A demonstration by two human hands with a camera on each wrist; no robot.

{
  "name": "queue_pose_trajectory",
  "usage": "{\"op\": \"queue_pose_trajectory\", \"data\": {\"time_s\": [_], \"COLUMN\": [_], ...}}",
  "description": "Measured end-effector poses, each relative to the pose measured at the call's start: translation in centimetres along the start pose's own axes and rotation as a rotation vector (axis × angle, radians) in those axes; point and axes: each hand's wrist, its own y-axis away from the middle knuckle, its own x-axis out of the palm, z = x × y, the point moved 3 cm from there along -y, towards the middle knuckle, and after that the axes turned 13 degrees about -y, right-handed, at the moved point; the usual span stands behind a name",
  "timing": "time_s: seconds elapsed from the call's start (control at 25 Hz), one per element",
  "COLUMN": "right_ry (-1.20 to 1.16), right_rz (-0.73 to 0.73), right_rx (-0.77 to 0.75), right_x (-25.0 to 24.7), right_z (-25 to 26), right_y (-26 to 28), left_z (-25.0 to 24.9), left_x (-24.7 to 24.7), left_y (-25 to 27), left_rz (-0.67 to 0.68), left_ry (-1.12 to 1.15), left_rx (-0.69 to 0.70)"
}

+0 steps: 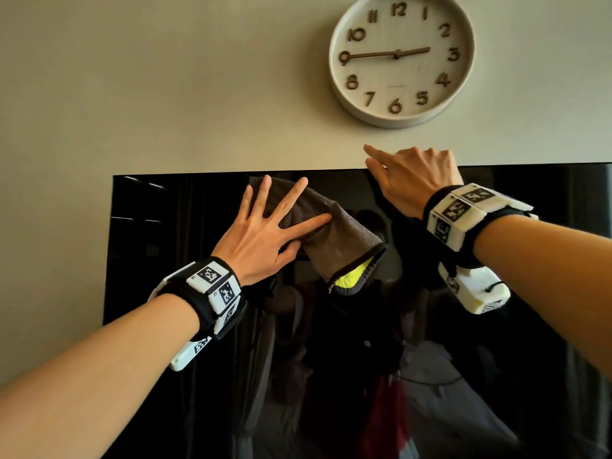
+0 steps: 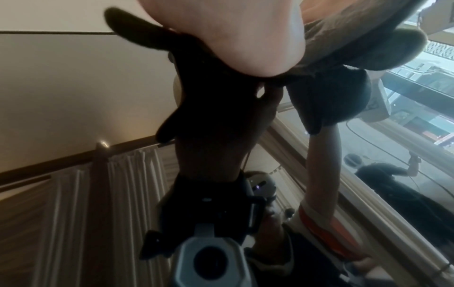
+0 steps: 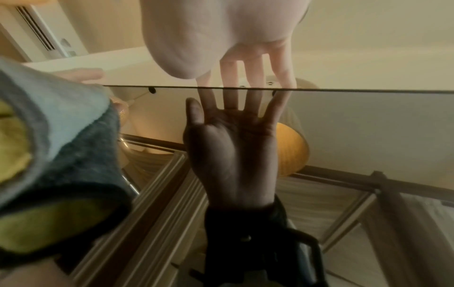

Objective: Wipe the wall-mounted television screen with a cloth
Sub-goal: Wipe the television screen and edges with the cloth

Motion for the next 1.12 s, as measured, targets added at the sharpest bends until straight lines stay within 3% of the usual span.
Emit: {"op": "queue_pose_trajectory", "data": {"time_s": [0.16, 0.32, 0.6, 0.72, 0.88, 0.96, 1.12], "right_ry": [-0.005, 0.073, 0.099, 0.055, 0.003, -0.012, -0.044], "right_rz": [0.031, 0.044, 0.029, 0.005, 0.0, 0.024, 0.054], "right_rx": [0.007, 0.027, 0.043, 0.058, 0.134, 0.099, 0.001], "right_x": [1.1, 1.4, 1.5, 1.5, 1.9, 2.4, 3.5], "right_z": [3.6, 4.1, 4.6, 4.7, 5.7, 7.8, 14.0], "right_y": [-1.1, -0.9, -0.9, -0.7, -0.6, -1.2, -3.2], "left_z": [2.4, 1.7, 4.7, 3.9, 6.4, 6.7, 8.3], "left_x": [1.9, 2.0, 3.5, 3.2, 3.9, 4.0, 4.4], "left_y": [2.3, 2.5, 4.6, 4.4, 5.9, 6.2, 6.6], "left_rz": [-0.002, 0.013, 0.079, 0.089, 0.1, 0.121, 0.086], "left_ry": [-0.004, 0.025, 0.068, 0.044, 0.081, 0.089, 0.046], "left_rx": [-0.048, -0.126, -0.231, -0.191, -0.225, -0.213, -0.047]}}
